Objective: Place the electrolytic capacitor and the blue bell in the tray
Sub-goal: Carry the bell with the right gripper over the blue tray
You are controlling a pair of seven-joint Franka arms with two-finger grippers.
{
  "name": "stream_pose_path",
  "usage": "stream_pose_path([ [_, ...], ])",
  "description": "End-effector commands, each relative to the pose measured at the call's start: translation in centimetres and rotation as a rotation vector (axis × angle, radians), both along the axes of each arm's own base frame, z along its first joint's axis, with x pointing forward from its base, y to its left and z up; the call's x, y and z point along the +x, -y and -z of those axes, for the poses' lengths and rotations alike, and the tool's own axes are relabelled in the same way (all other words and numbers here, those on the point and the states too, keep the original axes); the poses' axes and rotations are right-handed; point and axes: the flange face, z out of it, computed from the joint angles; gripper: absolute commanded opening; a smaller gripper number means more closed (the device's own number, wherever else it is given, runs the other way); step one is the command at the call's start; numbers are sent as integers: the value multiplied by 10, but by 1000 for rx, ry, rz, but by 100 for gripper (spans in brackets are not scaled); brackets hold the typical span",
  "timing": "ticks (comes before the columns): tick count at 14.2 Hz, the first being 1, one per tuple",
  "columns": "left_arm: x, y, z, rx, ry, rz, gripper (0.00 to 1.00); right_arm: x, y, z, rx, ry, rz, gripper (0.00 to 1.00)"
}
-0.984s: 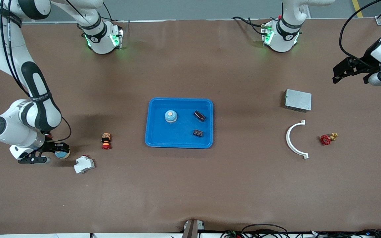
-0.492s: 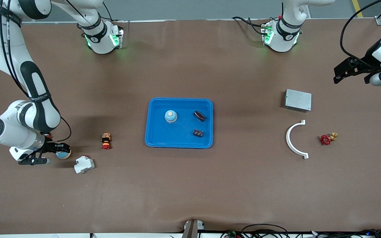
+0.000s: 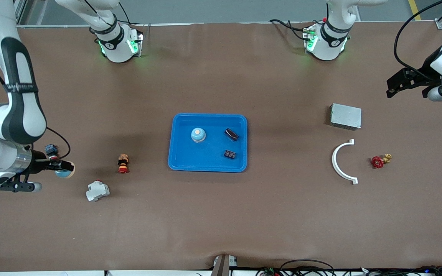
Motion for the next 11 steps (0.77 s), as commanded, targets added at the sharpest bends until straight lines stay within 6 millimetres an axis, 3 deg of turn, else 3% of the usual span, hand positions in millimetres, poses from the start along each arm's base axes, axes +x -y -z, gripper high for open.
stream_pose_path([
  [1, 1, 1, -5, -8, 4, -1, 100, -12, -48, -37, -1, -18, 87, 0],
  [6, -1, -7, -10, -7, 7, -10, 100, -28, -146, -66, -11, -23, 219, 0],
  [11, 2, -10, -10, -9, 12, -21, 100, -40, -241, -60, -10, 15, 382, 0],
])
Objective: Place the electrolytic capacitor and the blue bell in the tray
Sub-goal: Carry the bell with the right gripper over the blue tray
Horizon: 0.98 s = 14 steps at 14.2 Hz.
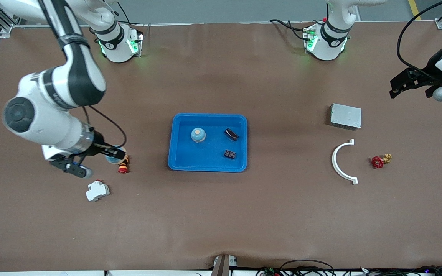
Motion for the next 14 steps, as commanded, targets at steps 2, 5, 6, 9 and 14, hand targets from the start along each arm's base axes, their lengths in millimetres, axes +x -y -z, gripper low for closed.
stream_pose_path([
  [2, 2, -3, -6, -9, 3, -6, 100, -18, -55, 9, 12, 29, 111, 0],
  [5, 1, -2, -5, -10, 0, -5, 100, -33, -101, 25, 2, 21, 165, 0],
  [6, 1, -2, -5, -12, -1, -6, 100, -40, -117, 35, -5, 17, 174, 0],
  [9, 0, -5, -6, -19, 1, -11, 100, -63, -164, 65, -13, 26, 224, 0],
  [14, 1, -6, -7, -21, 3, -5, 100, -105, -219, 129, -112, 20, 264, 0],
])
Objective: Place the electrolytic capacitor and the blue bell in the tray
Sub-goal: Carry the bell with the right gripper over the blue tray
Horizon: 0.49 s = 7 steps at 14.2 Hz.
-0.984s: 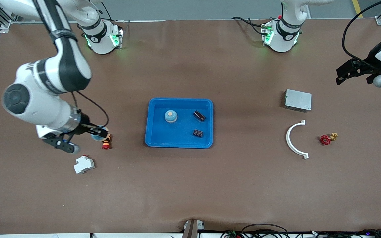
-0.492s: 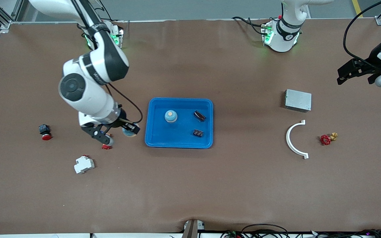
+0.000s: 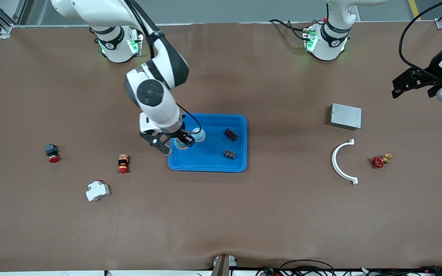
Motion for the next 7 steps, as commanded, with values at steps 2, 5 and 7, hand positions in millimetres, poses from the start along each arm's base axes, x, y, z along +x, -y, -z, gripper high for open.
stream_pose_path([
  [2, 0, -3, -7, -21, 2, 1, 100, -14, -25, 38, -26, 17, 48, 0],
  [5, -3, -3, -10, -21, 7, 4, 100, -15, -36, 69, -15, 38, 66, 0],
  [7, -2, -2, -9, -19, 5, 6, 100, -13, -35, 81, -19, 45, 64, 0],
])
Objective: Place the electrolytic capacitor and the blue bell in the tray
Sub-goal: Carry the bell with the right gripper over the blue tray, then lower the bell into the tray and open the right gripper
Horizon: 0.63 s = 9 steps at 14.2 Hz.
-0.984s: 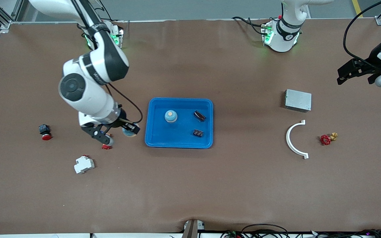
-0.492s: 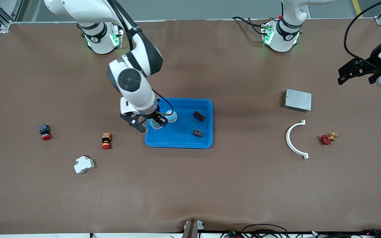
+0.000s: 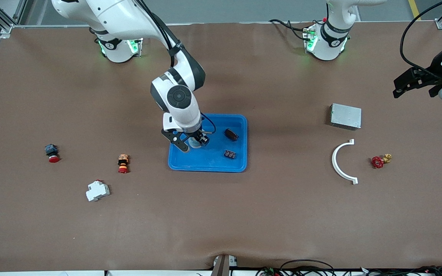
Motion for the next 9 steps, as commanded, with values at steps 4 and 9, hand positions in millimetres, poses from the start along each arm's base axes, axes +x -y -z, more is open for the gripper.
stream_pose_path([
  [4, -1, -1, -4, -19, -5, 8, 100, 13, 6, 14, -8, 30, 26, 0],
  [9, -1, 0, -4, -20, -5, 9, 100, 26, 7, 23, -19, 44, 24, 0],
])
